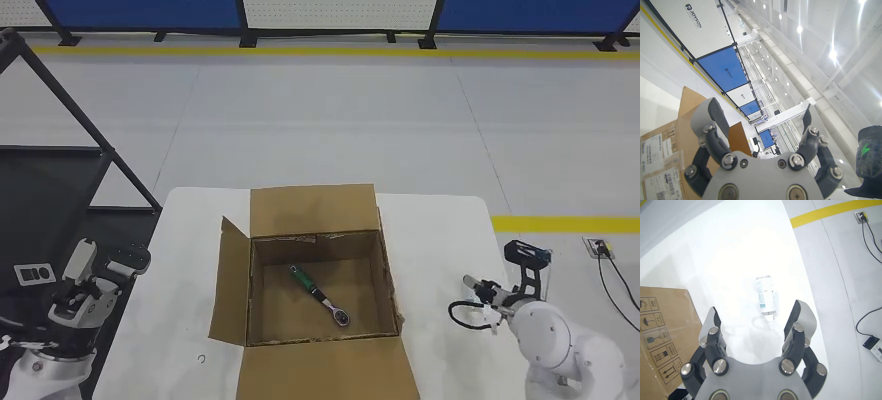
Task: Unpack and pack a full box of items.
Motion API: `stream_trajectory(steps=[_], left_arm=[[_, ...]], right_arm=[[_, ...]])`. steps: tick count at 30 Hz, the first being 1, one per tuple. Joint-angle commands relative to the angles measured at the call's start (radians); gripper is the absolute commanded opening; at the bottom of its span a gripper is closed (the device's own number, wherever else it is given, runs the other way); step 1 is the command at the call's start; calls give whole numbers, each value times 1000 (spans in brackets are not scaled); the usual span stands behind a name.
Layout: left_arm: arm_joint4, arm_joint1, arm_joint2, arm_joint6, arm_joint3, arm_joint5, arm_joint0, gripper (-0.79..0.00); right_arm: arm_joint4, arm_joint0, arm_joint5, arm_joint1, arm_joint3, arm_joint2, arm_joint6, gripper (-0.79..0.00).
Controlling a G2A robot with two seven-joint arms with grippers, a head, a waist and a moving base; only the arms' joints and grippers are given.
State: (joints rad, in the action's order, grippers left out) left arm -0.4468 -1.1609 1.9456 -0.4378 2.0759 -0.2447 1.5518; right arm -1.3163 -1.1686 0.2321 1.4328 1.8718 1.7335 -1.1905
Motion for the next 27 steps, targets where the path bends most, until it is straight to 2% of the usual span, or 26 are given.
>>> stream_trajectory(steps=[1, 6, 10, 12, 16, 19, 20, 21, 22, 25, 27], left_arm=[[0, 0, 0, 0, 0, 0, 0, 0], [0, 0, 0, 0, 0, 0, 0, 0], [0, 0, 0, 0, 0, 0, 0, 0], [0, 0, 0, 0, 0, 0, 0, 0], [0, 0, 0, 0, 0, 0, 0, 0], [0, 0, 0, 0, 0, 0, 0, 0], [0, 0, 0, 0, 0, 0, 0, 0], [0, 0, 0, 0, 0, 0, 0, 0], [0, 0, 0, 0, 0, 0, 0, 0], [0, 0, 0, 0, 0, 0, 0, 0], [0, 0, 0, 0, 0, 0, 0, 0]], right_arm=[[8, 25, -44, -4, -71, -1, 5, -74], [2, 93, -128, -16, -222, -13, -6, -163], [-47, 131, -142, -24, -290, -32, -37, -240], [-74, 148, -132, -26, -320, -42, -49, -228], [-83, 173, -136, -31, -366, -53, -68, -305], [-92, 185, -138, -34, -400, -62, -85, -308], [-90, 191, -144, -35, -411, -66, -92, -277], [-91, 196, -145, -36, -421, -65, -91, -296], [-91, 200, -147, -37, -431, -65, -91, -329], [-82, 207, -152, -40, -447, -66, -89, -505], [-59, 206, -149, -42, -440, -58, -69, -773]])
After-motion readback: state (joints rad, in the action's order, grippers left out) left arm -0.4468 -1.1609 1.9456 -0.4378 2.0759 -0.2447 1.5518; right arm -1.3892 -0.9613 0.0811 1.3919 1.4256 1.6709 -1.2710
